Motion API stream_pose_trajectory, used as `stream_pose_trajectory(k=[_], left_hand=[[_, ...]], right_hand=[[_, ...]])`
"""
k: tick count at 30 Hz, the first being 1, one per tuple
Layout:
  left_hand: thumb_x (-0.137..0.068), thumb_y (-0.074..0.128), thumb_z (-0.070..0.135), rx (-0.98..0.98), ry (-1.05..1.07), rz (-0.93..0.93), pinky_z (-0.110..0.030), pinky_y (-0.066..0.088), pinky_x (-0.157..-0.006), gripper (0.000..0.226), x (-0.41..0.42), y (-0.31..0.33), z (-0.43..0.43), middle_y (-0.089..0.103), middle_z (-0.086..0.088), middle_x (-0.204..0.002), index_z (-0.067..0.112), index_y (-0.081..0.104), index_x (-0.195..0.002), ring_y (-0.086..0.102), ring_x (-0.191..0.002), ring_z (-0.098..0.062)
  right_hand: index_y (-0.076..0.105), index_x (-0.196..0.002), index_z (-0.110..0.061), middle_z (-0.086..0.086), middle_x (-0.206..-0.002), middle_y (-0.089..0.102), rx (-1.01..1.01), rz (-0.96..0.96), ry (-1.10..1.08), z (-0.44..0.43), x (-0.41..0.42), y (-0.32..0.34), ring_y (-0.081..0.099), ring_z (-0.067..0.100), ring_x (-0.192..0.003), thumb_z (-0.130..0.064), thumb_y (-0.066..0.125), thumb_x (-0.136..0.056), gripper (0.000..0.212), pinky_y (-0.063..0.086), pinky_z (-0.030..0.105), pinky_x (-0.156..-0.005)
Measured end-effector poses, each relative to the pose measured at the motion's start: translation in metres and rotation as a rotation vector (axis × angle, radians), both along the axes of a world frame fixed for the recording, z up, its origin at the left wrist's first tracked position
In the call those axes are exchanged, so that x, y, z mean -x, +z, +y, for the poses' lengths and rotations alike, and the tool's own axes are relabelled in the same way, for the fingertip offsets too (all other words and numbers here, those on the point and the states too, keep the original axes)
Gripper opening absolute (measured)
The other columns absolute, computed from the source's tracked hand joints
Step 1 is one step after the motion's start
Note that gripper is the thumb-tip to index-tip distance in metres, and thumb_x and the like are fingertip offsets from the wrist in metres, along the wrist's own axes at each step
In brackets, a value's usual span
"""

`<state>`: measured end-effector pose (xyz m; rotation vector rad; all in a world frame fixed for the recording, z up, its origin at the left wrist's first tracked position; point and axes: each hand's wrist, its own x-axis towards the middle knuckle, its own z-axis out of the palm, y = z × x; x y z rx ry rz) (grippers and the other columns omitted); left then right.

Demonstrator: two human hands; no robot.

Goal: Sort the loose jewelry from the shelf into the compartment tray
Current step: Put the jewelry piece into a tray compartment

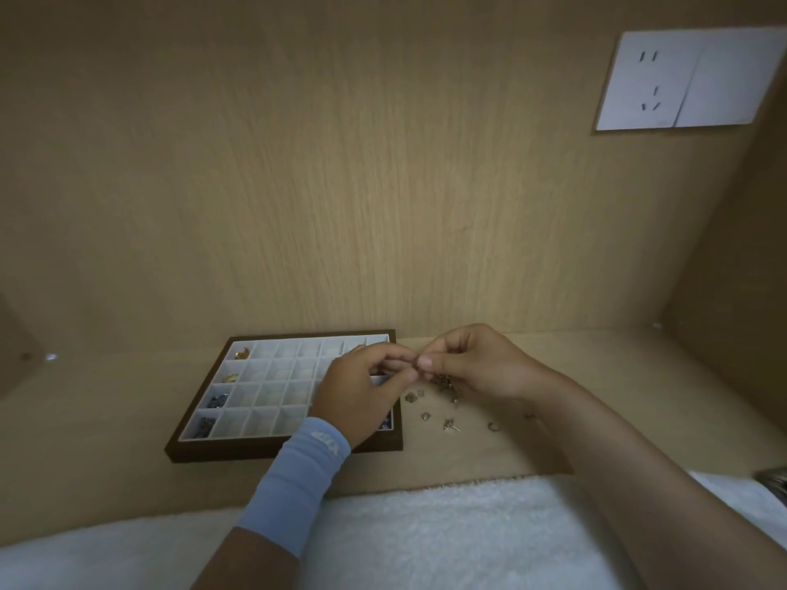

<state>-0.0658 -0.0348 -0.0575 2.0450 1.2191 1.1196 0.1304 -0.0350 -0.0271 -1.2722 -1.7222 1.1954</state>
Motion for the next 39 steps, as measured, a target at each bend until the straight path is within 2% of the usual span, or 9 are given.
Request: stream_pose_trajectory(k=[6, 12, 15, 22, 26, 30, 32, 36, 39], left_hand=[[-0.084, 0.072, 0.008, 0.131, 0.008, -0.25, -0.019, 0.055, -0.079, 0.017, 0.003, 0.013, -0.008, 0.075, 0.006, -0.085, 0.021, 0.075, -0.093, 0.07, -0.084, -0.006], [-0.081, 0.076, 0.013, 0.291, 0.129, -0.402, -0.018, 0.054, -0.069, 0.009, 0.016, 0.023, -0.017, 0.075, 0.003, -0.08, 0.02, 0.075, -0.087, 0.071, -0.079, -0.01], [-0.081, 0.076, 0.016, 0.257, 0.171, -0.347, -0.009, 0.05, -0.064, 0.01, 0.028, 0.028, -0.023, 0.074, 0.004, -0.077, 0.021, 0.073, -0.089, 0.068, -0.072, -0.002], [-0.082, 0.073, 0.01, 0.196, 0.152, -0.284, -0.011, 0.051, -0.068, 0.01, 0.06, 0.031, -0.028, 0.075, 0.005, -0.081, 0.018, 0.075, -0.088, 0.069, -0.077, -0.004], [-0.082, 0.074, 0.01, 0.245, 0.145, -0.308, -0.015, 0.051, -0.072, 0.013, 0.082, 0.027, -0.025, 0.075, 0.009, -0.082, 0.022, 0.074, -0.086, 0.07, -0.083, -0.006], [-0.083, 0.073, 0.01, 0.289, 0.131, -0.283, -0.011, 0.049, -0.069, 0.013, 0.096, 0.028, -0.029, 0.075, 0.006, -0.082, 0.021, 0.074, -0.089, 0.069, -0.079, -0.003], [-0.085, 0.072, 0.014, 0.275, 0.158, -0.217, -0.013, 0.049, -0.07, 0.012, 0.103, 0.024, -0.029, 0.073, 0.01, -0.085, 0.026, 0.073, -0.09, 0.067, -0.081, -0.004], [-0.086, 0.065, 0.033, 0.053, 0.356, 0.343, -0.03, 0.042, -0.099, 0.018, 0.119, 0.005, -0.024, 0.064, 0.016, -0.113, 0.036, 0.068, -0.103, 0.049, -0.112, -0.009], [-0.086, 0.063, 0.042, 0.078, 0.342, 0.392, -0.036, 0.035, -0.109, 0.033, 0.118, -0.001, -0.025, 0.056, 0.014, -0.13, 0.037, 0.062, -0.118, 0.039, -0.126, -0.013]], right_hand=[[0.075, -0.078, -0.021, -0.009, -0.064, 0.067, 0.055, 0.149, -0.058, -0.008, 0.017, 0.003, 0.043, 0.009, -0.049, -0.025, 0.069, -0.093, 0.017, 0.035, 0.019, -0.049], [0.073, -0.103, -0.009, 0.003, -0.082, 0.073, -0.012, 0.229, -0.065, -0.013, 0.024, 0.011, 0.05, 0.013, -0.051, -0.012, 0.066, -0.094, 0.012, 0.039, 0.024, -0.051], [0.076, -0.1, -0.009, 0.005, -0.087, 0.076, -0.138, 0.117, 0.001, -0.018, 0.032, 0.015, 0.052, 0.003, -0.051, -0.001, 0.075, -0.085, 0.017, 0.043, 0.017, -0.053], [0.081, -0.088, -0.026, -0.007, -0.08, 0.075, -0.383, -0.124, 0.024, -0.015, 0.07, 0.018, 0.06, 0.004, -0.058, -0.027, 0.079, -0.083, 0.005, 0.05, 0.022, -0.058], [0.08, -0.091, -0.023, -0.01, -0.083, 0.074, -0.472, -0.305, 0.093, -0.007, 0.088, 0.028, 0.06, -0.005, -0.058, -0.024, 0.077, -0.086, 0.006, 0.04, 0.009, -0.056], [0.077, -0.09, -0.022, -0.012, -0.085, 0.074, -0.536, -0.468, 0.182, -0.001, 0.105, 0.035, 0.062, -0.007, -0.068, -0.025, 0.072, -0.087, 0.007, 0.043, 0.011, -0.062], [0.076, -0.089, -0.024, -0.013, -0.086, 0.072, -0.544, -0.529, 0.177, 0.004, 0.11, 0.032, 0.063, -0.002, -0.074, -0.026, 0.07, -0.089, 0.007, 0.051, 0.021, -0.07], [0.076, -0.09, -0.027, -0.014, -0.09, 0.064, -0.546, -0.787, 0.175, 0.019, 0.119, 0.019, 0.061, 0.008, -0.083, -0.029, 0.068, -0.091, 0.008, 0.054, 0.033, -0.077], [0.077, -0.09, -0.03, -0.019, -0.08, 0.057, -0.537, -0.861, 0.203, 0.025, 0.126, 0.011, 0.058, 0.006, -0.08, -0.028, 0.069, -0.089, 0.008, 0.052, 0.03, -0.073]])
